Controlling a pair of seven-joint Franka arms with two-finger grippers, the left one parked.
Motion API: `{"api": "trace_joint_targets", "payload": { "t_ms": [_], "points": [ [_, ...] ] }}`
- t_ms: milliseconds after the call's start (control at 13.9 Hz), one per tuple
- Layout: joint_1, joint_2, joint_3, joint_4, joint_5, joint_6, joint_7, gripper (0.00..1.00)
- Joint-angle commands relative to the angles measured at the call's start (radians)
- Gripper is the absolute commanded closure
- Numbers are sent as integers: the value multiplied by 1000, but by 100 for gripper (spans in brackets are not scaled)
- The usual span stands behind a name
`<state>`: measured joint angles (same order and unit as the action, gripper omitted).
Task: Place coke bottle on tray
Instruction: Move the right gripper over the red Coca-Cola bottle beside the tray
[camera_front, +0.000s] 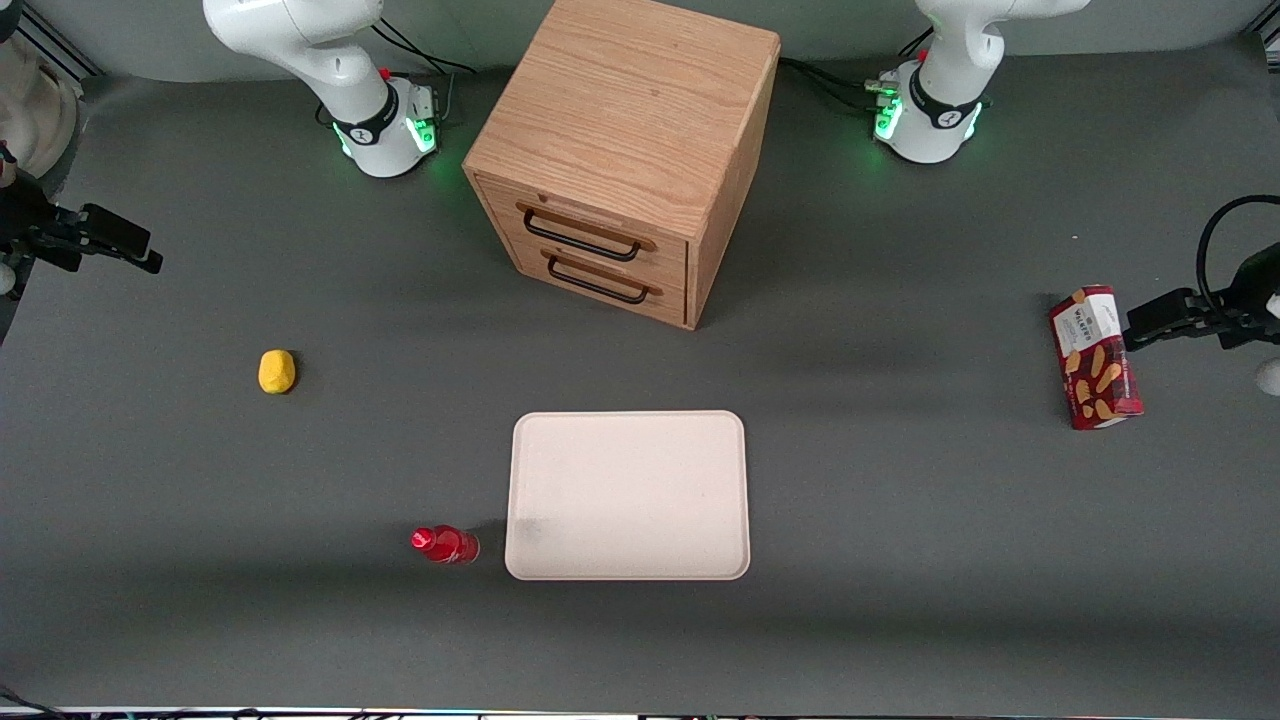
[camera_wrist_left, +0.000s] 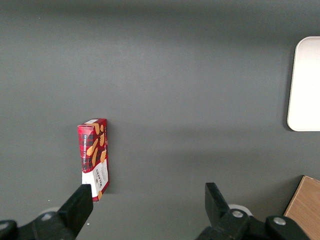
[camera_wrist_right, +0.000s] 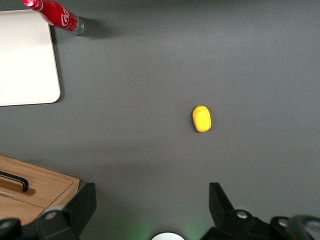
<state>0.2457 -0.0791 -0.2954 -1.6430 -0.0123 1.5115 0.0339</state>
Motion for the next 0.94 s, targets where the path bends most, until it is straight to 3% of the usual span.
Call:
{"api": "trace_joint_targets", "payload": {
  "t_ms": [0, 360, 504, 863],
  "points": [
    [7, 15, -1, 32, 5, -22, 15, 0],
    [23, 51, 8, 75, 6, -23, 17, 0],
    [26, 126, 71, 178, 0, -71, 14, 0],
    [26, 356, 125, 472, 14, -140, 15, 0]
  ]
}}
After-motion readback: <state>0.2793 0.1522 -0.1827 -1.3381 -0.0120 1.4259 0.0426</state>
